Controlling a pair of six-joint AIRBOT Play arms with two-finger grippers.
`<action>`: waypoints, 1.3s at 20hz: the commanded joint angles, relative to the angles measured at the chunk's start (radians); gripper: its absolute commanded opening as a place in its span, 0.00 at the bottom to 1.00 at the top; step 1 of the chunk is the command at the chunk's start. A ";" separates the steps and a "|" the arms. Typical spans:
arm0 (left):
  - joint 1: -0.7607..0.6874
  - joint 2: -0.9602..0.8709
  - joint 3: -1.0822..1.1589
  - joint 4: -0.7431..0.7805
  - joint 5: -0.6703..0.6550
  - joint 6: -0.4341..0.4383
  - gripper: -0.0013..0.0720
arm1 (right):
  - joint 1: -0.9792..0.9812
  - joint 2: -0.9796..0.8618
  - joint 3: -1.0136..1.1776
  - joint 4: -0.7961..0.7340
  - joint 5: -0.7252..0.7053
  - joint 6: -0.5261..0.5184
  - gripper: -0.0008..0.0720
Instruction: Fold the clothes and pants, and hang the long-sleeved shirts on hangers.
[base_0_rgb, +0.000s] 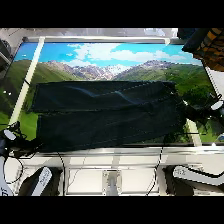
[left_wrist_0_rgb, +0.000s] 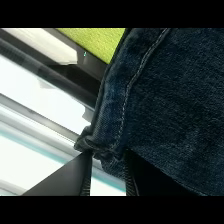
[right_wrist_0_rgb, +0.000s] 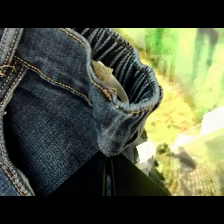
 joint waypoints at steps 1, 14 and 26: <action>0.000 -0.001 0.000 -0.002 0.013 -0.001 0.30 | 0.001 0.000 0.000 0.000 0.002 0.000 0.04; 0.001 -0.001 0.187 0.246 -0.031 0.000 0.06 | 0.000 0.000 0.162 -0.032 0.204 -0.064 0.06; 0.000 -0.084 0.220 0.253 -0.034 0.030 0.06 | 0.001 -0.001 0.154 0.021 0.357 -0.060 0.70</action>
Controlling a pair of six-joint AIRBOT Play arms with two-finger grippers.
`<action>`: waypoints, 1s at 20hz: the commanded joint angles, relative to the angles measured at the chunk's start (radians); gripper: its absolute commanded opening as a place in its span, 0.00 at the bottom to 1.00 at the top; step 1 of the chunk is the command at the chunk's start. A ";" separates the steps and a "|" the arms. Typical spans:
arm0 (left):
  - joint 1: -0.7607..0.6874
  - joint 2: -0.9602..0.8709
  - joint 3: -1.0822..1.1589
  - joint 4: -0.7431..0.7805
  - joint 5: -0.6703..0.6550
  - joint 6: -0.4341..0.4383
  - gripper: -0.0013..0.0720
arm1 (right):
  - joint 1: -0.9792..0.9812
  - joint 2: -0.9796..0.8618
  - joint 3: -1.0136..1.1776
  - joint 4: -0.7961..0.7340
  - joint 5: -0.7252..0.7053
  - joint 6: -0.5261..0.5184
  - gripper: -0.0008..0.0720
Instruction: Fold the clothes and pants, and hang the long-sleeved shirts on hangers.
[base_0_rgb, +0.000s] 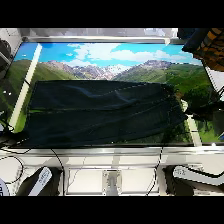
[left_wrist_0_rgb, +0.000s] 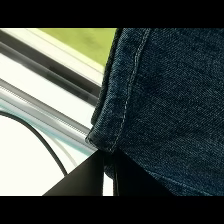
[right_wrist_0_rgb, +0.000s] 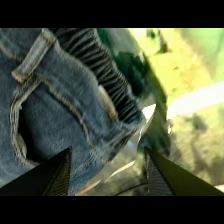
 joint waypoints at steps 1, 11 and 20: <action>0.000 -0.028 0.002 0.003 -0.002 0.003 0.06 | 0.001 -0.003 -0.032 0.038 0.014 0.003 0.70; 0.001 -0.030 0.015 0.003 -0.005 0.023 0.06 | 0.001 -0.029 -0.131 0.065 -0.109 0.032 0.03; 0.000 0.026 0.427 -0.085 -0.172 0.067 0.06 | 0.000 0.368 0.117 -0.135 0.010 0.022 0.03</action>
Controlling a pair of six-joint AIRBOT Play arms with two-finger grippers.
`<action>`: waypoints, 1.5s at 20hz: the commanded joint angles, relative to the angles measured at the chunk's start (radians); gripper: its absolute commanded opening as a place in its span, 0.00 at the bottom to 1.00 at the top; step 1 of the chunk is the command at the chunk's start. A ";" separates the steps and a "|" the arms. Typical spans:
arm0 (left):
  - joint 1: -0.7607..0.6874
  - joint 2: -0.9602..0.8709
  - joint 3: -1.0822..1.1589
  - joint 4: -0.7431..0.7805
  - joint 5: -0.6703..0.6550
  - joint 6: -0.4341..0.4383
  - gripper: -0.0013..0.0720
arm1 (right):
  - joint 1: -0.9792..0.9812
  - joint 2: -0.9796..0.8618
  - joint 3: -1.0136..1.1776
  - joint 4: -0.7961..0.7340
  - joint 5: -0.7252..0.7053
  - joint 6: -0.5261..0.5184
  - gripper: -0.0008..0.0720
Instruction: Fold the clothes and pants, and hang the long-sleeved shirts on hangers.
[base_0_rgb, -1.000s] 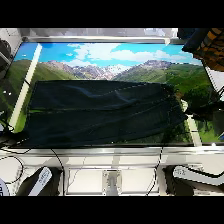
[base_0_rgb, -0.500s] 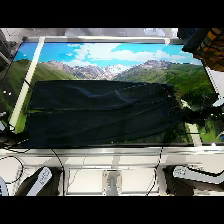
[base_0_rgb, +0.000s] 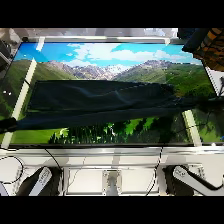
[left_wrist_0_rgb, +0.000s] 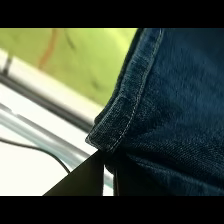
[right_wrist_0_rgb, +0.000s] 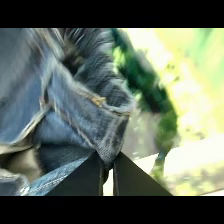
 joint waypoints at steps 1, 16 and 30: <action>0.002 0.021 0.133 -0.027 -0.077 0.021 0.06 | -0.001 0.167 0.050 -0.133 0.027 -0.009 0.03; -0.005 0.174 0.243 -0.035 -0.145 0.051 0.06 | -0.001 0.452 0.077 -0.287 0.185 -0.054 0.03; -0.119 0.072 0.371 -0.177 -0.067 0.114 0.06 | -0.001 0.437 0.294 -0.314 0.360 -0.072 0.03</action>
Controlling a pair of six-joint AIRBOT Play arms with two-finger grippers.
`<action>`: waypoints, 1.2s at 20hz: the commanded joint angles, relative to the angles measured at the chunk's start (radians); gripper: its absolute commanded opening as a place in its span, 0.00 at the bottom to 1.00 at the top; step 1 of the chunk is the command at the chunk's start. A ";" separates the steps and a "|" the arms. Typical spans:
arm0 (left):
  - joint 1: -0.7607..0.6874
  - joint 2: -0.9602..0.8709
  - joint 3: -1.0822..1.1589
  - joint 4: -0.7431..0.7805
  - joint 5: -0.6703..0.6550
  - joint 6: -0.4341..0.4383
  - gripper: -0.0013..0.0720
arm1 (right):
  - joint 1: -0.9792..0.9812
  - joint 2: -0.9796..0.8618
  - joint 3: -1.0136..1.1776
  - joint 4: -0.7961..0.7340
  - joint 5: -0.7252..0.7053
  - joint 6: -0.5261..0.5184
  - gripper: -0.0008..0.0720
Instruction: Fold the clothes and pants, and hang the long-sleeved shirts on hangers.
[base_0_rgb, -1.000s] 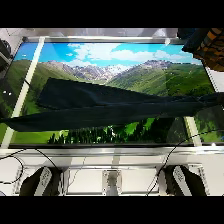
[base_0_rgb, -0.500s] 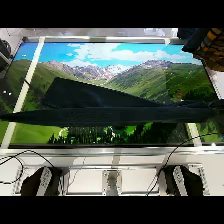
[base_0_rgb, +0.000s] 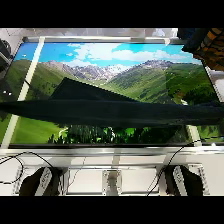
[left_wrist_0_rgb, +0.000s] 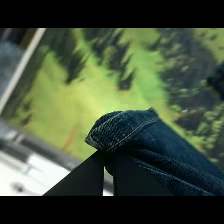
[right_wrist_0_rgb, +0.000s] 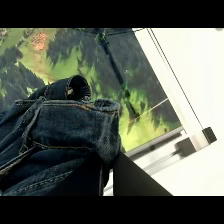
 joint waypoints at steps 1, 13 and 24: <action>-0.038 -0.111 0.010 -0.111 0.041 0.044 0.06 | 0.000 -0.018 0.014 0.004 0.064 0.000 0.03; -0.171 -0.603 0.342 -0.032 -0.066 0.046 0.06 | 0.000 -0.190 0.014 -0.011 0.182 0.045 0.03; -0.227 -0.626 0.373 0.126 -0.153 0.084 0.06 | 0.000 0.022 -0.302 -0.128 0.202 0.047 0.03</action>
